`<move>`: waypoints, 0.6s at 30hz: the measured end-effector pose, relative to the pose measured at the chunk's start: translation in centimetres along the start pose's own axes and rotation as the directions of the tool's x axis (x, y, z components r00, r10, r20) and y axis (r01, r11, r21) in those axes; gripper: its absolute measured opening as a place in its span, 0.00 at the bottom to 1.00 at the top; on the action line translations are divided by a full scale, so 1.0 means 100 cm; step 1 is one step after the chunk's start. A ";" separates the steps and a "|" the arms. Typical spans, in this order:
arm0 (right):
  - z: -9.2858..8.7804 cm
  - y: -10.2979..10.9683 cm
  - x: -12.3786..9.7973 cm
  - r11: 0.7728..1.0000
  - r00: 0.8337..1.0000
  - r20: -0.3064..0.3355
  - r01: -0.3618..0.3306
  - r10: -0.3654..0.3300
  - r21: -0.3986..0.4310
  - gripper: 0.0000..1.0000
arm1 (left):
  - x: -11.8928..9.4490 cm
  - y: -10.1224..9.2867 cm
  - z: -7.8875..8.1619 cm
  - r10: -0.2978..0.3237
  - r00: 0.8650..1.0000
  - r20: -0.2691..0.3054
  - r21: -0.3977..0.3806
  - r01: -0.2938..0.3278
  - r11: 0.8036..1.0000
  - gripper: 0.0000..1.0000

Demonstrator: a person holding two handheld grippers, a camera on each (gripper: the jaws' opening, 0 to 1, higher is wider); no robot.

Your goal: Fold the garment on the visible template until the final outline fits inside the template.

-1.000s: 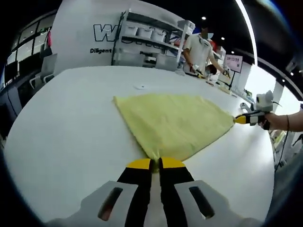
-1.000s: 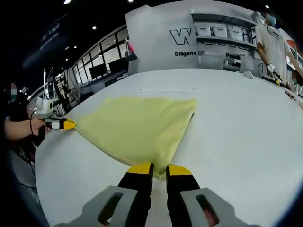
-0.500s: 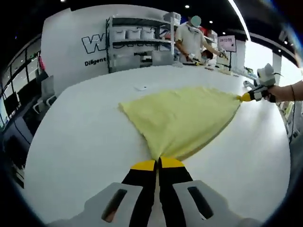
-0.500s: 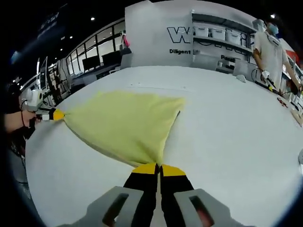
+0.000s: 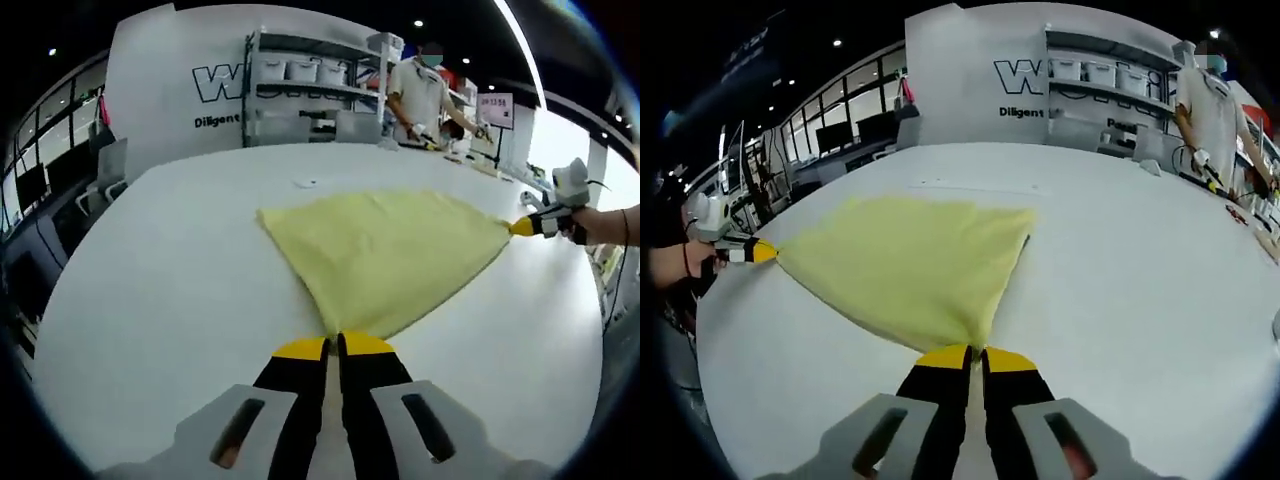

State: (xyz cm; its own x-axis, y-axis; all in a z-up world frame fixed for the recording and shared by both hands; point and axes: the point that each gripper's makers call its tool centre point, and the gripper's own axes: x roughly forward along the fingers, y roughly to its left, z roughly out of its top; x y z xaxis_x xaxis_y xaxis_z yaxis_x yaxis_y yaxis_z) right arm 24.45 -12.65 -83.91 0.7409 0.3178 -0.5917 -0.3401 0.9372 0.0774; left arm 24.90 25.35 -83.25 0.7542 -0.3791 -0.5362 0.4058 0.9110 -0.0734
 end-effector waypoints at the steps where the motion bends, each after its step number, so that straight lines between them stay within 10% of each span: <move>1: 0.002 -0.003 -0.003 1.000 1.000 0.018 0.006 -0.006 0.015 0.00 | -0.004 0.004 -0.002 0.018 1.000 -0.013 0.007 -0.018 1.000 0.02; 18: 0.013 0.004 -0.035 0.995 0.991 0.096 0.089 -0.093 0.038 0.00 | -0.048 0.002 0.014 0.079 0.994 0.070 -0.010 -0.079 0.997 0.01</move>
State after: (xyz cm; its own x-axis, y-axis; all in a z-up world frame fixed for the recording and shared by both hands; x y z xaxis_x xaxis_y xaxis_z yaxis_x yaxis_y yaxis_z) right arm 22.50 -13.16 -80.75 0.8213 0.2420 -0.5166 -0.2503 0.9666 0.0549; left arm 22.03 27.10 -79.52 0.8183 -0.3161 -0.4800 0.3400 0.9396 -0.0390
